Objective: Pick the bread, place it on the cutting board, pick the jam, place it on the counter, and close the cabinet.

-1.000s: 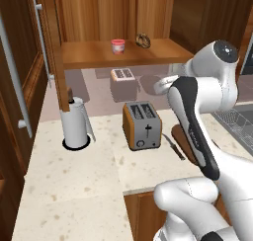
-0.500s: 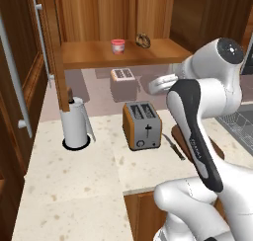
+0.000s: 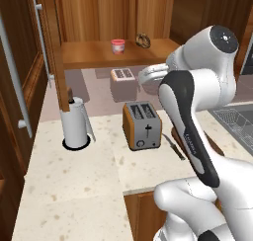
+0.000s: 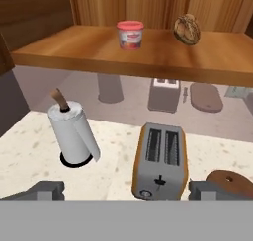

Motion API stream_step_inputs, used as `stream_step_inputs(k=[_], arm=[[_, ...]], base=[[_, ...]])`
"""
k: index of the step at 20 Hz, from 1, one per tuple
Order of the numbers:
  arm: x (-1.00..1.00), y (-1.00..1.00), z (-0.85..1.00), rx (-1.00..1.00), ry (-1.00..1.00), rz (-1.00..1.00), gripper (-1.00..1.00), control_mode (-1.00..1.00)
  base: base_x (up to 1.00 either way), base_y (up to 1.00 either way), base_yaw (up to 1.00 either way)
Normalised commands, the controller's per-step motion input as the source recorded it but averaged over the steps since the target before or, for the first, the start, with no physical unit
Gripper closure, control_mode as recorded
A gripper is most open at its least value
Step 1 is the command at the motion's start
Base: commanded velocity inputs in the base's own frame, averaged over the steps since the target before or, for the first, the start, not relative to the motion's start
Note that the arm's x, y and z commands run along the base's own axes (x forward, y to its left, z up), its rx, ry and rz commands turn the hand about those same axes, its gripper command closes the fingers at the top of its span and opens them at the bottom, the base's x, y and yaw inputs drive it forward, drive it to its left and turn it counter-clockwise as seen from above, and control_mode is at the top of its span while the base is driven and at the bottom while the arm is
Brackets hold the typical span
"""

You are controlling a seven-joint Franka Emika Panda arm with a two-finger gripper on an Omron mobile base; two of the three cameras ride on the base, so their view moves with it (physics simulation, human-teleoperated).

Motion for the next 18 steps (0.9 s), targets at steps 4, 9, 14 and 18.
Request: stream_step_inputs(k=[4,9,14,18], arm=[[0.01,0.15,0.02,0.0,-0.11,0.0,-1.0,-1.0],[0.16,0.03,0.06,0.0,-0.1,0.0,-1.0,-1.0],[0.28,0.01,0.16,0.0,-0.05,0.0,-1.0,-1.0],[0.36,0.0,0.29,0.0,0.0,0.0,-1.0,-1.0]], base=[[0.0,0.0,0.0],[0.0,0.0,0.0],[0.0,0.0,0.0],[0.0,0.0,0.0]])
